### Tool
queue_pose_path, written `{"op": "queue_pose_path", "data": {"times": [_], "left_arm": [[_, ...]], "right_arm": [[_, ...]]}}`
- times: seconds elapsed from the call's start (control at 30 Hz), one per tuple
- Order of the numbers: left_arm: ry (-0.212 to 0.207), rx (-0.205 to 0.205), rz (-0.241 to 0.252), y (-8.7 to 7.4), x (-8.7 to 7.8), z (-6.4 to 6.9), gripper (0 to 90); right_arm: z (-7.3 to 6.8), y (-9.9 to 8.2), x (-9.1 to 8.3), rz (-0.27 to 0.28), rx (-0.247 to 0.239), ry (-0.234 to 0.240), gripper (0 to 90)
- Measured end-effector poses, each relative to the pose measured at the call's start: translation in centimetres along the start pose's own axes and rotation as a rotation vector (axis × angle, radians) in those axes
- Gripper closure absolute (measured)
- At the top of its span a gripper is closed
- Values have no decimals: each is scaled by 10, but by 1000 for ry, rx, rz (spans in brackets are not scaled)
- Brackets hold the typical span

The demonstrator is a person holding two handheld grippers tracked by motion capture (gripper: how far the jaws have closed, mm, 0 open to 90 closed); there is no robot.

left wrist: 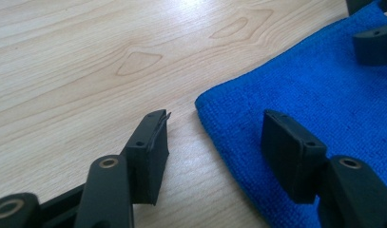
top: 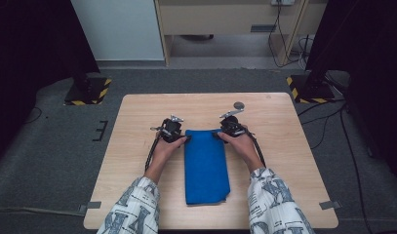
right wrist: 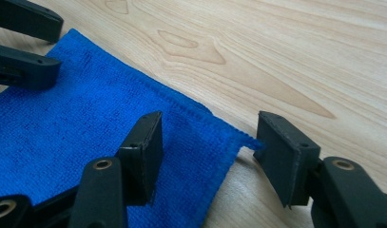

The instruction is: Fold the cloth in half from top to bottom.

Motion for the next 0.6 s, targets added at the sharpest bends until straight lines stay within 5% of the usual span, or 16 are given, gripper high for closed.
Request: {"op": "queue_pose_path", "data": {"times": [0.3,0.6], "left_arm": [[27,12,6,2,2,0,565],[-4,53,-18,6,1,12,812]], "right_arm": [[0,1,4,-32,-18,-62,470],[-11,4,8,-77,-16,-16,825]]}}
Point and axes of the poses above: each handheld gripper's, and its own axes: x roughly forward along the jaws, y roughly out of its top, z roughly to its right, the point moved 7 cm from there along x, roughly forward along the jaws, and after that the axes turned 15 degrees about y, right-handed, at the moved point
